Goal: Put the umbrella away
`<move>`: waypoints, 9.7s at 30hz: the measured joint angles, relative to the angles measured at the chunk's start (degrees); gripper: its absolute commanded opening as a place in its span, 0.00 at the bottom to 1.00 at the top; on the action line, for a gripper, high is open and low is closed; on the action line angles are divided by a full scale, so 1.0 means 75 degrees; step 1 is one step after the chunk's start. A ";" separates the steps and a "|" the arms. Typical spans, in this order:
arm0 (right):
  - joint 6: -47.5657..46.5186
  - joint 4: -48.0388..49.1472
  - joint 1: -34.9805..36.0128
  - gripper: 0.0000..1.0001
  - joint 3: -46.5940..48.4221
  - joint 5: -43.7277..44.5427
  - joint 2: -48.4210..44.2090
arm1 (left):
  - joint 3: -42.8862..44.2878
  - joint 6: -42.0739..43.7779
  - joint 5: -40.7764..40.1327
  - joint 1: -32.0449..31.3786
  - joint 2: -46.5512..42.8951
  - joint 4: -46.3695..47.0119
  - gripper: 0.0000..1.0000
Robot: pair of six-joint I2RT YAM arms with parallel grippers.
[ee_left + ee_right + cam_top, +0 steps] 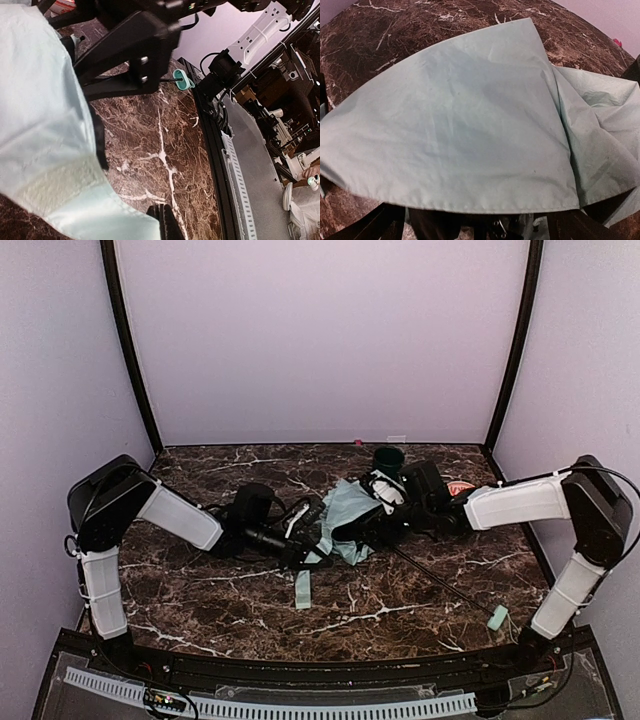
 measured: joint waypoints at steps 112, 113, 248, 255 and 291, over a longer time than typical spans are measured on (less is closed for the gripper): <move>-0.5141 -0.4983 0.2122 0.00 -0.0131 -0.3098 0.0210 | -0.0119 0.9707 -0.6219 0.1542 0.1536 0.4130 0.90; -0.5138 -0.4989 0.2122 0.00 -0.0128 -0.3098 0.0210 | -0.0038 0.9582 -0.6356 0.1711 0.1553 0.4249 0.92; -0.2789 -0.5505 0.1504 0.16 0.3826 -0.5196 0.3229 | -0.2559 0.7023 -0.5700 -0.2200 -0.4546 -0.3270 0.80; -0.2699 -0.5636 0.1367 0.17 0.3966 -0.5534 0.3383 | -0.2416 0.7032 -0.6572 -0.2282 -0.3488 -0.2716 0.78; -0.2646 -0.5697 0.0688 0.34 0.3127 -0.5843 0.3040 | -0.1020 0.7580 -0.5913 -0.2113 -0.1629 -0.2224 0.50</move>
